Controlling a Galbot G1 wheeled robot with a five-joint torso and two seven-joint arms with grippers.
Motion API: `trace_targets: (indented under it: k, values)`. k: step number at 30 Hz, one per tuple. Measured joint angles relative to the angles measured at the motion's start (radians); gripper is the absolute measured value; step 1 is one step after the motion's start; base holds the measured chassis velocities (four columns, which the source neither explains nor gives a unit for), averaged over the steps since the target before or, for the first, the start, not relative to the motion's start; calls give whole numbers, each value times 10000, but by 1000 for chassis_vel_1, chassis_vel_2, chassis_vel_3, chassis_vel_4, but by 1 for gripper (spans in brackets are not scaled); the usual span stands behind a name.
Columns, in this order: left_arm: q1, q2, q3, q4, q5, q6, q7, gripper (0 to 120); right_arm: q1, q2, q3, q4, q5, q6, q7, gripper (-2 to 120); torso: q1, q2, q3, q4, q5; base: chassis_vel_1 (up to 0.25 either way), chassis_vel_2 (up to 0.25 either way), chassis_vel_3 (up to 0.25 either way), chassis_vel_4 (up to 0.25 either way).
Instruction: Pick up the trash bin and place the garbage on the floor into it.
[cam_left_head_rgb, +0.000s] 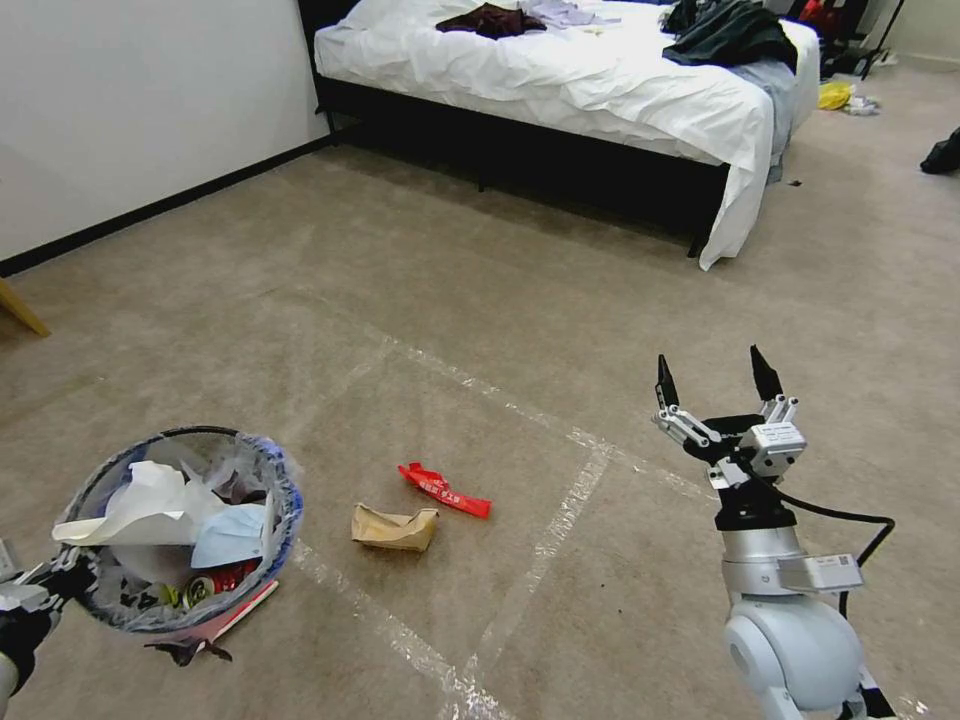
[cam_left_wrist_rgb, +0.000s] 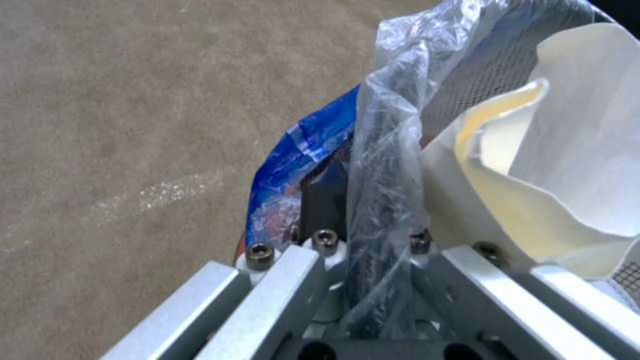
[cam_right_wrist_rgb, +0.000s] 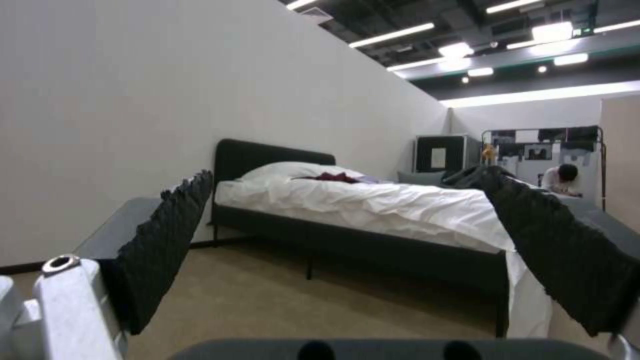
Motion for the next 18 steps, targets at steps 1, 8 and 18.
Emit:
trace_targets:
  k: [1, 8, 18]
  values:
    - [-11, 13, 0, 20, 4, 0, 0, 1, 29, -16, -23, -5, 16, -22, -4, 100, 0, 0, 0, 0, -1, 0, 0, 0, 0]
    - [-74, 93, 0, 43, -15, 0, -41, 1, 63, -30, -78, -47, 26, -120, -20, 100, 0, 0, 0, 0, 0, 0, 0, 0, 0]
    - [-86, 133, -51, 73, -69, 12, -72, 1, 230, -97, -168, -76, 128, -237, -164, 100, 0, 0, 0, 0, 0, 0, 0, 0, 0]
